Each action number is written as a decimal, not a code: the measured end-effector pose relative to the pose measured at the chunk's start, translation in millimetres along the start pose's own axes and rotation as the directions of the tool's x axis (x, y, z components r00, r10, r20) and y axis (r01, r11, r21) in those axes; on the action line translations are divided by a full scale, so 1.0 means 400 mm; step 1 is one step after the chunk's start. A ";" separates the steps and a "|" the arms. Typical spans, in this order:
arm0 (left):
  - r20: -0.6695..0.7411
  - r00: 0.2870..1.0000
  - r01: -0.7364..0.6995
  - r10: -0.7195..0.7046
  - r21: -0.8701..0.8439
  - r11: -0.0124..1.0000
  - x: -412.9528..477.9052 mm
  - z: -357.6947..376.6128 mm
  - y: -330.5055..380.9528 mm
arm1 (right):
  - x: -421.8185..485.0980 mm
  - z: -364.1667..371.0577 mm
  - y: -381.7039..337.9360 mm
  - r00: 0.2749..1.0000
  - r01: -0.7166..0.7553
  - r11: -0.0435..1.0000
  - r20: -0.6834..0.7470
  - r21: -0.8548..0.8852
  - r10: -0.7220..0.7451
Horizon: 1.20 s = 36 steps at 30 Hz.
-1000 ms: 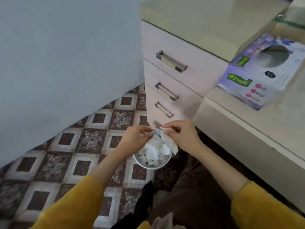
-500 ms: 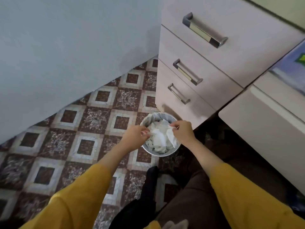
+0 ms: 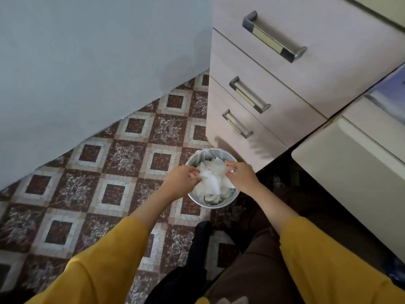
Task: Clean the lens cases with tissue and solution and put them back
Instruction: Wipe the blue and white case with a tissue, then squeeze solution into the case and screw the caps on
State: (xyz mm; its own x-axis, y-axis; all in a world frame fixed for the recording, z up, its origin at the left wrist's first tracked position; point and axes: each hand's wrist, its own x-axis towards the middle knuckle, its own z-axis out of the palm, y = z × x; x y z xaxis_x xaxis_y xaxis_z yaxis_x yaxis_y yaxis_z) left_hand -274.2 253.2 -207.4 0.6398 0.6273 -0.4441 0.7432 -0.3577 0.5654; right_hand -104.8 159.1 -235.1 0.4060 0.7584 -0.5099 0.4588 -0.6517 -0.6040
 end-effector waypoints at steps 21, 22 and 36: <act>-0.090 0.878 -0.464 0.471 0.086 0.882 -0.226 -0.074 0.369 | -0.522 -0.319 -0.070 0.875 0.354 0.934 -0.369 0.045 -0.314; -0.095 0.855 -0.503 0.509 0.083 0.860 -0.235 -0.076 0.410 | -0.558 -0.343 -0.064 0.852 0.365 0.931 -0.411 0.022 -0.324; 0.051 0.515 -0.857 0.855 0.038 0.514 -0.248 0.030 0.894 | -0.852 -0.599 0.179 0.617 0.055 0.990 -0.776 -0.126 -0.133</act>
State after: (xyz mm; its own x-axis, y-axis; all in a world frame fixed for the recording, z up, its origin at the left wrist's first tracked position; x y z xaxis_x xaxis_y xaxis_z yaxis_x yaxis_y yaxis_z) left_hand -69.6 54.8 30.6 0.9756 -0.0183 0.2189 -0.1586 -0.7479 0.6445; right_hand -20.8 -148.5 42.3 0.8023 0.5460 0.2412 0.5767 -0.6049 -0.5491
